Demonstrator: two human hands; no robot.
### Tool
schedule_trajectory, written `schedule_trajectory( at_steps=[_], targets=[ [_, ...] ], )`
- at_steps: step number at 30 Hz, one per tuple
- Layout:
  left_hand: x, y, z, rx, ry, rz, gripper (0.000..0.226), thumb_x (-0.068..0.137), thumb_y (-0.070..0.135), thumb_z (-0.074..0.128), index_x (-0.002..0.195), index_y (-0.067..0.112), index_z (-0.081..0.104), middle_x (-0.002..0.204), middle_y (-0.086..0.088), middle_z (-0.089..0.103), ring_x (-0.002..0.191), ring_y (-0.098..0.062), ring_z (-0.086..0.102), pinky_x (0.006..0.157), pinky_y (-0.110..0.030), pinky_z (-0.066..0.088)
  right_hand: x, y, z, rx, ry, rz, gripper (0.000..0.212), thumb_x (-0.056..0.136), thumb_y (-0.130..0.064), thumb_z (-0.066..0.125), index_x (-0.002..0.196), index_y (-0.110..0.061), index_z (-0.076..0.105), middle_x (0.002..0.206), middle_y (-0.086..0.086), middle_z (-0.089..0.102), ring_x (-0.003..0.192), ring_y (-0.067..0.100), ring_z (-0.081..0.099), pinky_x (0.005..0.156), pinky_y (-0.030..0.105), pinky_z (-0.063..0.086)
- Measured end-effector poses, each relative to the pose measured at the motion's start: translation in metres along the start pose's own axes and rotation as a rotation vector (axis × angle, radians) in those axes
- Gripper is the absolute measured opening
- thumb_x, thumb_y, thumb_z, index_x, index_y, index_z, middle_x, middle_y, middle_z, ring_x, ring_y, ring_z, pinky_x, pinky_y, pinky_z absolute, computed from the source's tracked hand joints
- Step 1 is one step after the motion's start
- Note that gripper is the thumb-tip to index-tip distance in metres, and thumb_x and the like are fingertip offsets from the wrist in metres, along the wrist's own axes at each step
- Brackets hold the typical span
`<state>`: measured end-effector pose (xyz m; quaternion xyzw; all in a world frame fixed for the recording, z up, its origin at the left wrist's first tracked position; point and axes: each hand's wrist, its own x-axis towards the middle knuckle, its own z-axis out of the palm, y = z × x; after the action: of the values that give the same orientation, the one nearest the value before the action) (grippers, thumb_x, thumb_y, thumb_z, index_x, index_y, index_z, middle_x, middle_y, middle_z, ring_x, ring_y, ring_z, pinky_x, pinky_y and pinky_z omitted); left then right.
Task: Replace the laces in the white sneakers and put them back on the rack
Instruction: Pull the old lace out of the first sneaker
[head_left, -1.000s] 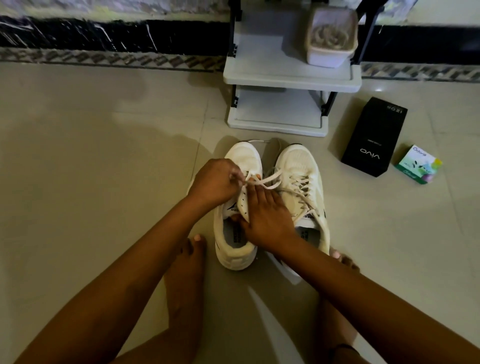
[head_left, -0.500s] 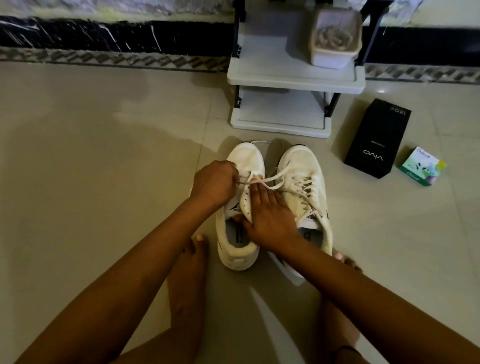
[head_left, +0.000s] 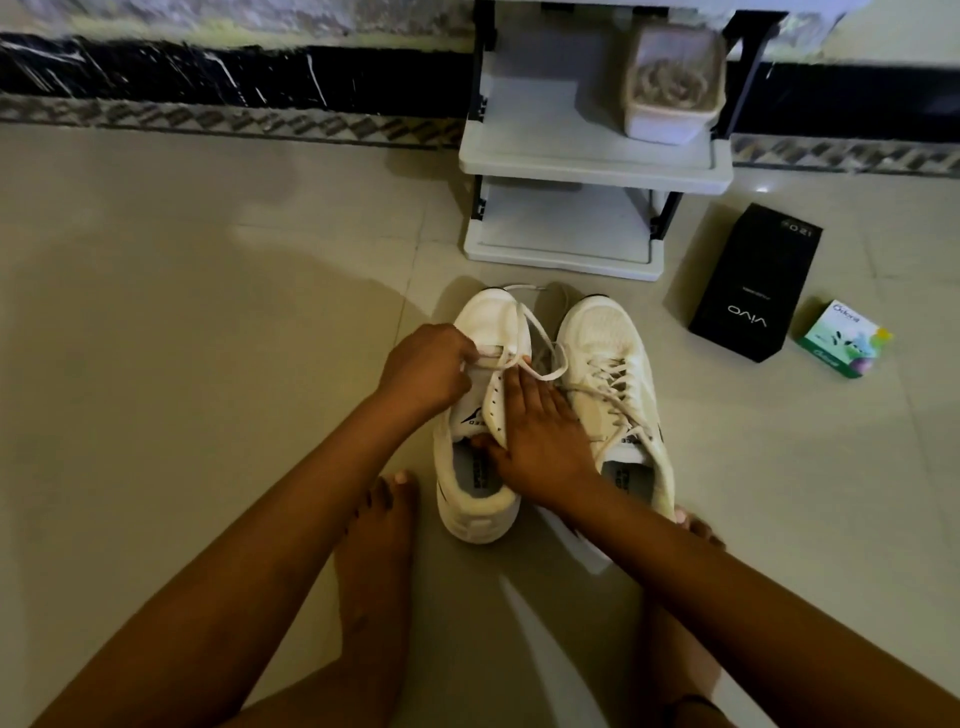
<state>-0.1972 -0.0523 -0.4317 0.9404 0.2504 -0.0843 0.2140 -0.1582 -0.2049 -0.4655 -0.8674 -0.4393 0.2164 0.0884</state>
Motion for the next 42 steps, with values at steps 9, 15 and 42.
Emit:
schedule_trajectory(
  at_steps=[9,15,42],
  targets=[
    [-0.006,0.014,-0.005,-0.171,-0.029,0.011,0.015,0.086,0.022,0.065,0.094,0.012,0.072,0.104,-0.007,0.066,0.100,-0.023,0.059,0.083,-0.036,0.049,0.000,-0.002,0.001,0.011,0.038,0.002,0.082,0.093,-0.052,0.040,0.150,-0.006,0.003,0.157,0.016,0.008,0.145,0.028,0.011,0.117,0.037,0.006],
    [-0.013,0.064,-0.059,-0.995,-0.013,0.067,0.021,0.087,0.012,0.062,0.108,0.016,0.066,0.106,0.003,0.067,0.092,-0.001,0.061,0.076,-0.012,0.049,-0.001,-0.002,-0.003,-0.001,0.026,-0.001,0.086,0.093,-0.053,0.040,0.150,-0.005,-0.003,0.158,0.016,0.004,0.145,0.029,0.008,0.117,0.038,0.004],
    [0.015,0.026,0.002,-0.308,-0.021,-0.152,0.006,0.081,0.011,0.065,0.077,0.010,0.068,0.100,-0.013,0.066,0.097,-0.028,0.061,0.083,-0.030,0.047,-0.002,0.000,0.003,-0.023,0.075,-0.042,0.088,0.094,-0.056,0.035,0.147,-0.007,-0.014,0.156,0.014,-0.017,0.146,0.025,-0.010,0.112,0.030,-0.012]
  ],
)
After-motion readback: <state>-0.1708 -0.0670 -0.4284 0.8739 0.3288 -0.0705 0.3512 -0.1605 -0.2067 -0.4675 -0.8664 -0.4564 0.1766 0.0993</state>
